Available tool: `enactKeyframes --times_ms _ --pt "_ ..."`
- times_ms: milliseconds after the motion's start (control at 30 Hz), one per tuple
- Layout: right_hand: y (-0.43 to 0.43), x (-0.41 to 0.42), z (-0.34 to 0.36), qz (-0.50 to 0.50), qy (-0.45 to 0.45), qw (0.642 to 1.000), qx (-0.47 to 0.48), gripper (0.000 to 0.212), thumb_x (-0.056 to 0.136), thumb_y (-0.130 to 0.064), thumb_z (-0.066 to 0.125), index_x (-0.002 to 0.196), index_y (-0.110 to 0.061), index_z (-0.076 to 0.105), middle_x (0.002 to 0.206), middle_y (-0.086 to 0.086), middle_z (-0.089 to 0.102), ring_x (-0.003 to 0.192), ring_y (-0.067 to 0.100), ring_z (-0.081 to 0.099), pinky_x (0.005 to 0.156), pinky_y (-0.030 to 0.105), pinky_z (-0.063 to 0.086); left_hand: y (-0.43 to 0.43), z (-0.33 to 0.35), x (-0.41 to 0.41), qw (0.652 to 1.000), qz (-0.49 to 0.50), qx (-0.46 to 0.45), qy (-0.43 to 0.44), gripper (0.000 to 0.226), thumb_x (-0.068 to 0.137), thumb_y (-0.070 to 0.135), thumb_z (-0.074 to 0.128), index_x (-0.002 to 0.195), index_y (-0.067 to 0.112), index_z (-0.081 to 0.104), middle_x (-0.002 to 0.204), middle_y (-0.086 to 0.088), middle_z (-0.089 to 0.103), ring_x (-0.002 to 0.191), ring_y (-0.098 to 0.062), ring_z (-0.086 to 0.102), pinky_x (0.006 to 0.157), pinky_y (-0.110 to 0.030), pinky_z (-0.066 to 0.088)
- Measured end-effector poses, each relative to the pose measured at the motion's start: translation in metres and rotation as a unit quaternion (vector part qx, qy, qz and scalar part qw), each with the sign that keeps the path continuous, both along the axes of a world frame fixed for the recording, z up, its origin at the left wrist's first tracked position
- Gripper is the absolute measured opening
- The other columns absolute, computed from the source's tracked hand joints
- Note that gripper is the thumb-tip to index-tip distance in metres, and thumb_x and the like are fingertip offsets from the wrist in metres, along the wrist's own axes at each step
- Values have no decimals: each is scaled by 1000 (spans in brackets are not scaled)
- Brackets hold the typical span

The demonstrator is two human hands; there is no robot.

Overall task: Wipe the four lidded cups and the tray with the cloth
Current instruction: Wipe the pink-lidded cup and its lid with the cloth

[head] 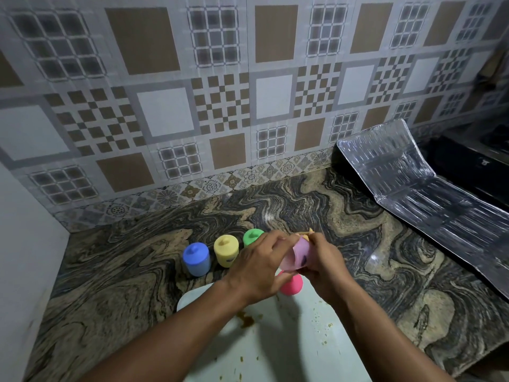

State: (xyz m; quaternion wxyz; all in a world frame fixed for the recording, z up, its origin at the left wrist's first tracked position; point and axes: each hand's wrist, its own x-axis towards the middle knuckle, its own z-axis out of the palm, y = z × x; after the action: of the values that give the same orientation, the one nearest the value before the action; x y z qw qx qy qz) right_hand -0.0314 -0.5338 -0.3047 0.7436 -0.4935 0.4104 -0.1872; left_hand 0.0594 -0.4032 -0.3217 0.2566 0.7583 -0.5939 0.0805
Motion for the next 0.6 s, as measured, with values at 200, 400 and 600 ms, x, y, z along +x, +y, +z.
enactKeyframes --times_ms 200,400,600 --pt "-39 -1 -9 -105 8 986 128 28 99 -26 43 102 -6 63 88 18 65 77 31 61 68 45 53 -18 16 35 990 94 102 27 81 81 47 70 149 25 32 134 -2 49 126 -24 45 105 -38 40" --pt "-54 -5 -19 -118 17 984 131 26 98 -29 51 101 -8 64 100 19 68 88 35 63 70 47 57 -63 9 63 964 101 244 33 67 82 42 70 140 29 40 139 -2 50 128 -27 42 109 -45 33" --pt "-52 -10 -23 -85 39 991 91 25 100 -24 49 91 -8 65 85 15 68 79 29 63 82 52 53 -97 -13 71 944 73 320 32 61 83 39 70 137 27 46 137 -7 53 129 -31 46 106 -45 34"
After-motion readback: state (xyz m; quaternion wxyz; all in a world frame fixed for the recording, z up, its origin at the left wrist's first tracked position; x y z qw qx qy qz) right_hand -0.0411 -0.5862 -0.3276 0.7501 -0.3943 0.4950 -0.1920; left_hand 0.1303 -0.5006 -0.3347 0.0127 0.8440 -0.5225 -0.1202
